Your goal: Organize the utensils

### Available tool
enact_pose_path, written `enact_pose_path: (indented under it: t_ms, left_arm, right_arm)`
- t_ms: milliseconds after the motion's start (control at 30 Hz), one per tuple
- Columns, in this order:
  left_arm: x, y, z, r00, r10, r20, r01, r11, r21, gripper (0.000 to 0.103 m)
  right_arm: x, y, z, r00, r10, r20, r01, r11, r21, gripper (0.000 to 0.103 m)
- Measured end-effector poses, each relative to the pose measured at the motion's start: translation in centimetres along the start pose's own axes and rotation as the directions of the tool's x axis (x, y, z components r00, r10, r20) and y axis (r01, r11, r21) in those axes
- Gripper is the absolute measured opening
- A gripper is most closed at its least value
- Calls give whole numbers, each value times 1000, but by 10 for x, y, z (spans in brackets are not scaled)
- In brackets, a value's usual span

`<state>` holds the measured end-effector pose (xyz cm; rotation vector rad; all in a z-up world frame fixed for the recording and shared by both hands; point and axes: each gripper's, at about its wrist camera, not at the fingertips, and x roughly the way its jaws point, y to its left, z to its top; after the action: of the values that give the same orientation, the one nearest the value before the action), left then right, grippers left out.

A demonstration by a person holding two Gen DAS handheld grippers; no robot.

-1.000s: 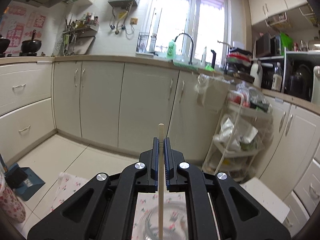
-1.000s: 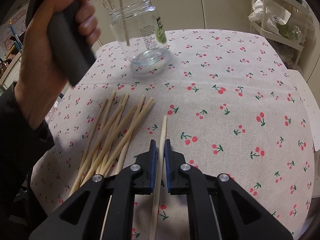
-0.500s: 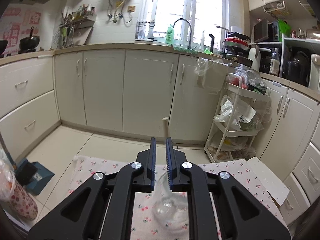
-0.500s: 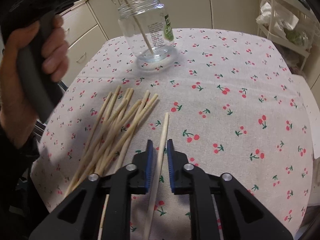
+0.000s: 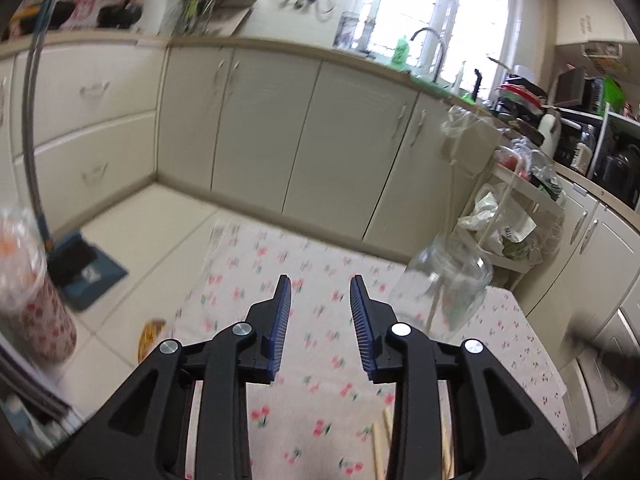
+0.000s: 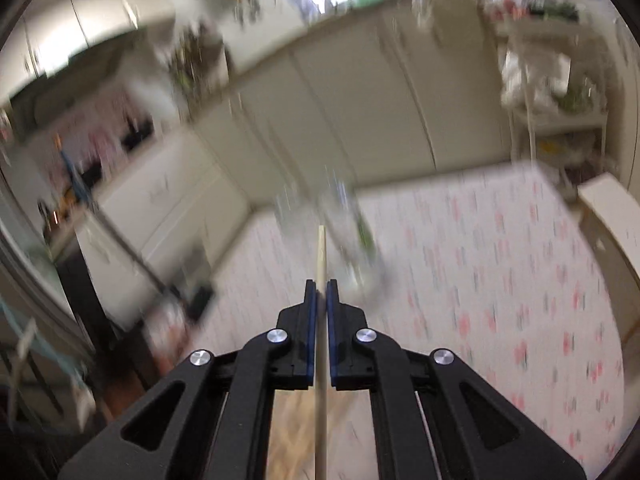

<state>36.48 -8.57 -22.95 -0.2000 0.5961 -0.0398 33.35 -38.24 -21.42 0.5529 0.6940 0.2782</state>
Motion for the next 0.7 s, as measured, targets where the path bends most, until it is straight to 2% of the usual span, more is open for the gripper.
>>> enact_pose_path:
  t_ms: [100,167,300,467,700]
  left_arm:
    - [0,8,-10,1000,2,-2,-2,1000,-22,31]
    - [0,12,-15,1000,2,-2,-2,999,-37,40]
    - [4,19,-19,1000,-1,-1,1,997,-78,44]
    - [10,30,-27,1000,-12,-14,10,994,-112,45]
    - [11,24,-27,999,-34,-5,33,995,-99,46]
  right_arm:
    - [1,15,35,986,23,165,-24,1000,-1,6]
    - [8,25,60,960,9,281,-9,1000,-3,6]
    - [31,33,92,915,-42,401,43,999,7,6]
    - [75,22,105,893,-114,434,100,993,56,6]
    - [111,13,93,904,-156,398,142,988,67,6]
